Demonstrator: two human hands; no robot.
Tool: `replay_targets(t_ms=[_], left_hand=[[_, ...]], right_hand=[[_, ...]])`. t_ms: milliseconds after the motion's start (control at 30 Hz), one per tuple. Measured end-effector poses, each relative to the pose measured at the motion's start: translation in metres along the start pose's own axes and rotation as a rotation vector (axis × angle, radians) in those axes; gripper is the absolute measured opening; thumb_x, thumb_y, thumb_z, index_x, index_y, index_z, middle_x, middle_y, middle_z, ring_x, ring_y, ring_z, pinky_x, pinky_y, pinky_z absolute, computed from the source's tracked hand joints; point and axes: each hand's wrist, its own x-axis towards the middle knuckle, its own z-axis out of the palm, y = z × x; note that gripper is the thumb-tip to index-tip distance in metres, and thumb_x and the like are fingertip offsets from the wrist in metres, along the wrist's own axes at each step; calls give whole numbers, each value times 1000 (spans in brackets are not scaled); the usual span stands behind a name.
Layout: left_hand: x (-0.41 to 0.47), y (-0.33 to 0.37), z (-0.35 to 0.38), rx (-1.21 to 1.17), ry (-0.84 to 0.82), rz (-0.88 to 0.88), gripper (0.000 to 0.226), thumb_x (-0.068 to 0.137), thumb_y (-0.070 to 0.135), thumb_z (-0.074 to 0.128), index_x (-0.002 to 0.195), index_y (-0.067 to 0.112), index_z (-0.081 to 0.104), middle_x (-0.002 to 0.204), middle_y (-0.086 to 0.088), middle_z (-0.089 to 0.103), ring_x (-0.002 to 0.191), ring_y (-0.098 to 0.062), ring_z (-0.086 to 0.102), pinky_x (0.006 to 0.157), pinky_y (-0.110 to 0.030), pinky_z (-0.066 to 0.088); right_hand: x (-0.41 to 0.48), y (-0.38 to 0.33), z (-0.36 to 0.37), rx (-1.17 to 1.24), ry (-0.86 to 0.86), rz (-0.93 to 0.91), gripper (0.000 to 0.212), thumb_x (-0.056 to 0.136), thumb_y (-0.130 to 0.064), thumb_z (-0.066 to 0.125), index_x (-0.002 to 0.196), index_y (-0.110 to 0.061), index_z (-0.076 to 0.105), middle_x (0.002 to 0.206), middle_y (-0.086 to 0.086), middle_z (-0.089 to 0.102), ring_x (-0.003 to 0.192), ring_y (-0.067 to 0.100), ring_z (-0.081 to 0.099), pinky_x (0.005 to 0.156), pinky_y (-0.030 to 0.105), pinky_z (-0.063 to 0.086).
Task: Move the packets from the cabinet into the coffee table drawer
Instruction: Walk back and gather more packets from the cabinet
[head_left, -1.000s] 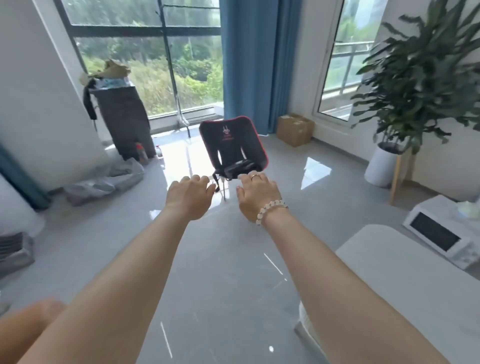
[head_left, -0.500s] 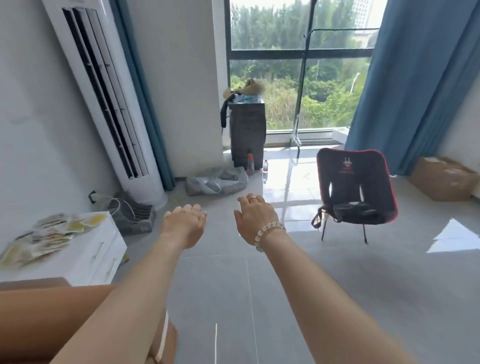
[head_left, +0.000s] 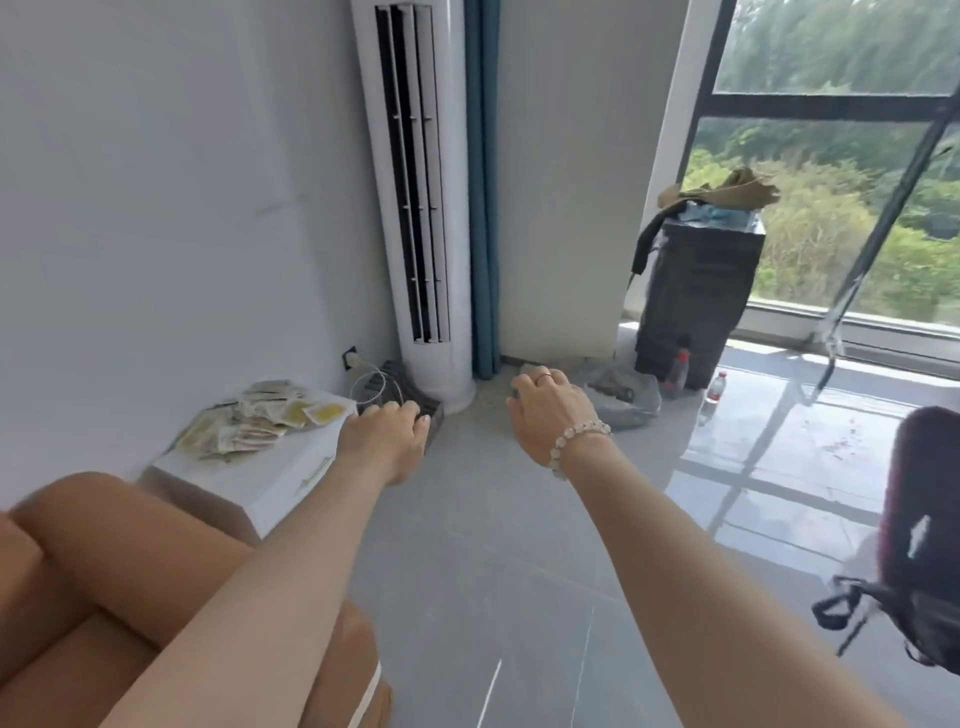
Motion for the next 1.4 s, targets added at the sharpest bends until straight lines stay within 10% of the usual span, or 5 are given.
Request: replay_targets(t_ms=[900,1400], left_hand=[[361,-212,68,122,14,-420,39,102,30,20,125,16,49,128,-3,54,119,-25,49,95,-38,35],[426,-407,98,91,56,-859,36,101,28,27,129,17,47,122,-1,56,108,-24,54,80,-33,41]], right_hand=[[456,-80,141,-35,-164,-421,38,102,-31,28,129,-13,47,131,5,48,123,21,42,100,33,34],[653,-261,236,-3,-223,-858,39,101,-29,28,132,-12,44,134,5,45,127,21,38,102,32,32]])
